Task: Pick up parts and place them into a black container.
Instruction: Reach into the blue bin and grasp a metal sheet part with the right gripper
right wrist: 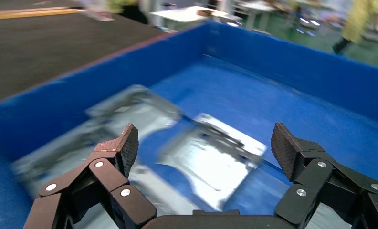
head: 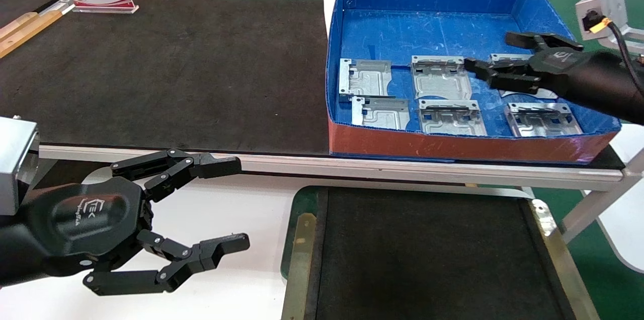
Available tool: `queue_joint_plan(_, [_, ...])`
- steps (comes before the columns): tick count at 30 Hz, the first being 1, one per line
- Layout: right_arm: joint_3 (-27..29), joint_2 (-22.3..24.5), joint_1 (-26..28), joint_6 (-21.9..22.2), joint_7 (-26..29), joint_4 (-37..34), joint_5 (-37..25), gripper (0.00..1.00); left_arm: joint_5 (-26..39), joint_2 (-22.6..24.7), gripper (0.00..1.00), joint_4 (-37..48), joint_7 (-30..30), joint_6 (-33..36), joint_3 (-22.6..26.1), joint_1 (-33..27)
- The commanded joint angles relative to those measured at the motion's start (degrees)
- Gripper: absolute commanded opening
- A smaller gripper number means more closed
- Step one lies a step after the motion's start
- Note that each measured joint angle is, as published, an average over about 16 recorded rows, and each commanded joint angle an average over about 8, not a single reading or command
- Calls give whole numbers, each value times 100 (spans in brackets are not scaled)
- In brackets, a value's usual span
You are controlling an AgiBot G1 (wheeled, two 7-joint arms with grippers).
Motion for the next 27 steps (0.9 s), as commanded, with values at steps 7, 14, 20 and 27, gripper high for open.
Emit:
queue_joint_plan(7, [-113, -423, 614, 741, 94, -1389, -272, 100, 0, 0, 100, 0, 0, 0, 0, 0])
queue_joint_plan(14, [-380, -742, 1024, 1282, 804, -2070, -664, 100, 0, 0, 100, 0, 0, 0, 0, 0])
queue_joint_plan(20, [-655, -919, 1280, 1519, 1355, -2325, -1060, 100, 0, 0, 100, 0, 0, 0, 0, 0])
queue_joint_plan(27, [-877, -1046, 1395, 1800, 1762, -2398, -1377, 100, 0, 0, 100, 0, 0, 0, 0, 0])
